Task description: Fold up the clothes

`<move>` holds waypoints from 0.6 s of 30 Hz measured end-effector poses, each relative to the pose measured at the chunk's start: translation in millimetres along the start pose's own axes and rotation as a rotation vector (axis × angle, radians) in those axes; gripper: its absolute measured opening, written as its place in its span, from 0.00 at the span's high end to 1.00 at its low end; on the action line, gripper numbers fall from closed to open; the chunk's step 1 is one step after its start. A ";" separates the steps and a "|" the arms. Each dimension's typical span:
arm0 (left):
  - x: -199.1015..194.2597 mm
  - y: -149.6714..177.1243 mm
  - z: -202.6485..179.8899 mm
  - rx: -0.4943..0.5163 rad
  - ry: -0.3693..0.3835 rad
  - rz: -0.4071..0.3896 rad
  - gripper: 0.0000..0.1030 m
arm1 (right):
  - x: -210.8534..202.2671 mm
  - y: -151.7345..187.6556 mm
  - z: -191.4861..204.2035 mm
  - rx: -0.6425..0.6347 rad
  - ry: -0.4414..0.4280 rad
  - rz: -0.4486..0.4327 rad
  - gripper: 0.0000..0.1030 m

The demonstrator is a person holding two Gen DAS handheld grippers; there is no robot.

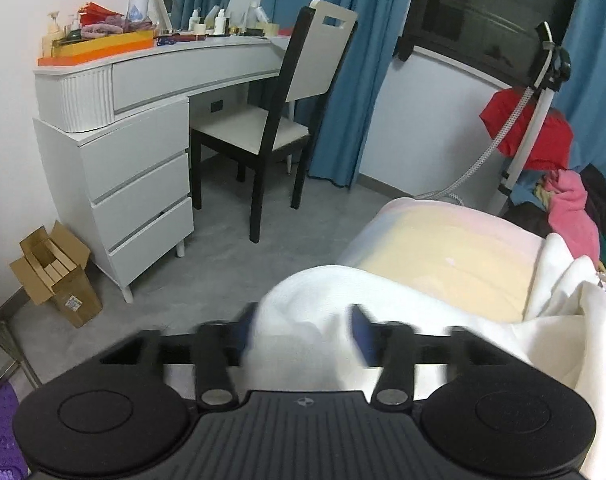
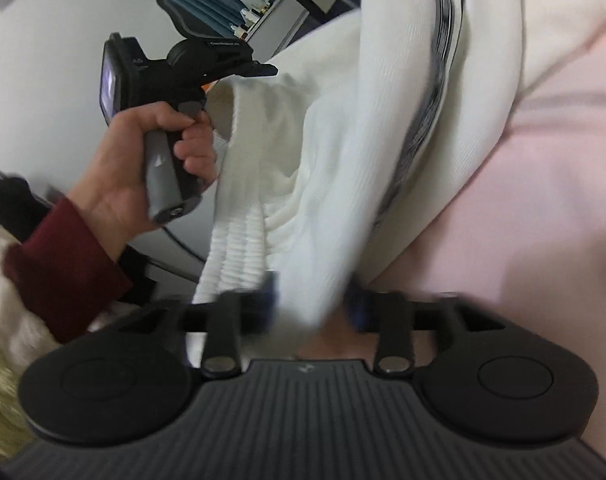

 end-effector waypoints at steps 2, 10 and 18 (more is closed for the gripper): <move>-15.5 2.6 -3.3 0.014 -0.012 -0.024 0.18 | -18.9 -0.7 3.4 -0.037 0.025 -0.021 0.20; -83.9 33.9 -63.0 0.088 0.169 -0.105 0.09 | -158.1 -10.6 -16.2 -0.258 0.236 -0.093 0.21; -55.8 68.4 -167.3 0.052 0.335 -0.067 0.08 | -272.2 -12.9 -98.1 -0.241 0.448 -0.288 0.20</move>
Point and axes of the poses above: each gripper's, at about its wrist camera, not at the fingertips, and x roughly the way its jaws point, z to its left, y to its underside, the point moved 3 cm from there along x, roughly the way its jaws point, and after that the axes turned 5 degrees about -x, right-handed, at the moved point
